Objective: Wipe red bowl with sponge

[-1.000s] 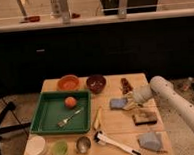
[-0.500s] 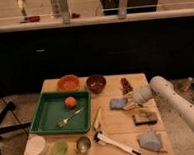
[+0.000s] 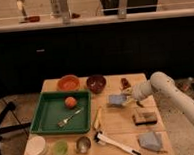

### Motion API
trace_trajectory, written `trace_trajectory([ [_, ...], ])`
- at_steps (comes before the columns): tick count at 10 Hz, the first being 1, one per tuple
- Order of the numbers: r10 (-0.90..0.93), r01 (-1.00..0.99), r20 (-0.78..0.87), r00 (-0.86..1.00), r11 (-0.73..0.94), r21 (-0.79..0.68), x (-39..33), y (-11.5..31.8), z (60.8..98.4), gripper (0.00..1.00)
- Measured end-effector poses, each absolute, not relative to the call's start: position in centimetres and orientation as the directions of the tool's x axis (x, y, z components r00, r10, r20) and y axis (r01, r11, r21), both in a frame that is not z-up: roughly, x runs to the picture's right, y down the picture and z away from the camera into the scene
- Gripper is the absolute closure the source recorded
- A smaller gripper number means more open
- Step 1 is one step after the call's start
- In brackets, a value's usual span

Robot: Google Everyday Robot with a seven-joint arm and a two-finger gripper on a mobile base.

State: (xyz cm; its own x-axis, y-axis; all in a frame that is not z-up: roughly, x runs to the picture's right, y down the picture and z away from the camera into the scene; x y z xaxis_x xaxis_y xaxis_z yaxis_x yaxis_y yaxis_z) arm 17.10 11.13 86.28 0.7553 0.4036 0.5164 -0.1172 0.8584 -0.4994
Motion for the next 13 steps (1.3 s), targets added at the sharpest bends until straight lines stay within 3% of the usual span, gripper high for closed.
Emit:
trace_trajectory([
  [4,0.334,-0.083,0.554,0.763,0.9,-0.428,15.9,8.0,83.7,0.83],
  [8,0.286,-0.052,0.575,0.766,0.92,-0.388,13.4,4.5,83.8,0.83],
  [13,0.287,-0.052,0.574,0.767,0.919,-0.39,13.2,4.5,83.9,0.83],
])
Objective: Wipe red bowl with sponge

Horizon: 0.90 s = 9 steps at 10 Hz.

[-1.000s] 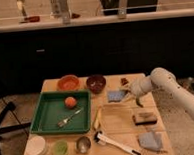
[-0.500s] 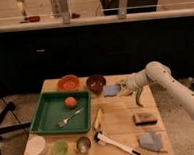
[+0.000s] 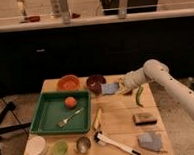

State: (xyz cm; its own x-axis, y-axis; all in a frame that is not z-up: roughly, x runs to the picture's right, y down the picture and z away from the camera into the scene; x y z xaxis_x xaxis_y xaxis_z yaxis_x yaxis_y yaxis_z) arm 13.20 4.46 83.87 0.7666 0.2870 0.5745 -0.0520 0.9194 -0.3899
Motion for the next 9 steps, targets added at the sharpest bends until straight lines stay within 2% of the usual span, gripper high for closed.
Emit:
trace_trajectory([
  [3,0.278,-0.052,0.581,0.765,0.926,-0.374,13.3,4.3,83.8,0.83],
  [7,0.217,-0.029,0.617,0.757,0.953,-0.301,8.7,-1.4,85.0,0.83],
  [9,0.232,-0.04,0.623,0.747,0.951,-0.307,6.3,-2.8,85.7,0.83],
])
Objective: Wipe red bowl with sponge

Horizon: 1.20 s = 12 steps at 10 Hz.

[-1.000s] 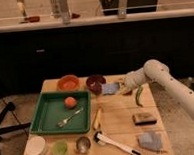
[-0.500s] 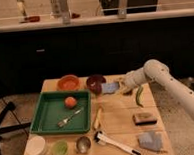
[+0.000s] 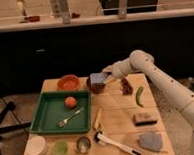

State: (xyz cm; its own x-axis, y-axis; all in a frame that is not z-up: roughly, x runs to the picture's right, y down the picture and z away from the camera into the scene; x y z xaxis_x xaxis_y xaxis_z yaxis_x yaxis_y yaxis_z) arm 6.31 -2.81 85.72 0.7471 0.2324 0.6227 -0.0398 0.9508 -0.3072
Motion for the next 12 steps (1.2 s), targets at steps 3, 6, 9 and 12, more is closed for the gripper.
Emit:
trace_trajectory([
  [3,0.264,-0.044,0.641,0.721,0.94,-0.338,2.9,-3.9,86.6,0.83],
  [6,0.265,0.0,0.67,0.693,0.93,-0.368,-0.7,-4.2,87.4,0.83],
  [9,0.262,0.005,0.673,0.691,0.93,-0.367,-0.7,-4.3,87.4,0.83],
  [12,0.262,0.005,0.673,0.692,0.93,-0.367,-0.7,-4.3,87.5,0.83],
])
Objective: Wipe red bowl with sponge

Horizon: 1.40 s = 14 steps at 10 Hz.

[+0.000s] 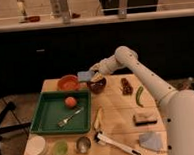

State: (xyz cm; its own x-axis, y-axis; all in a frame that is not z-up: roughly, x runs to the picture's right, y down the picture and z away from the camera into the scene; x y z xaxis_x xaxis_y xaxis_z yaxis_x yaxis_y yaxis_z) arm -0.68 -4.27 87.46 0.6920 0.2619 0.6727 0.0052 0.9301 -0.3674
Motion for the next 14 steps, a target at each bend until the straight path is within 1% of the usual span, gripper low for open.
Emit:
trace_trajectory([
  [2,0.259,0.006,0.678,0.688,0.932,-0.363,-0.8,-4.2,87.6,0.83],
  [7,0.242,0.027,0.706,0.665,0.938,-0.347,-5.8,-5.3,88.6,0.83],
  [14,0.167,0.119,0.67,0.723,0.926,-0.359,-10.5,-5.5,91.7,0.83],
])
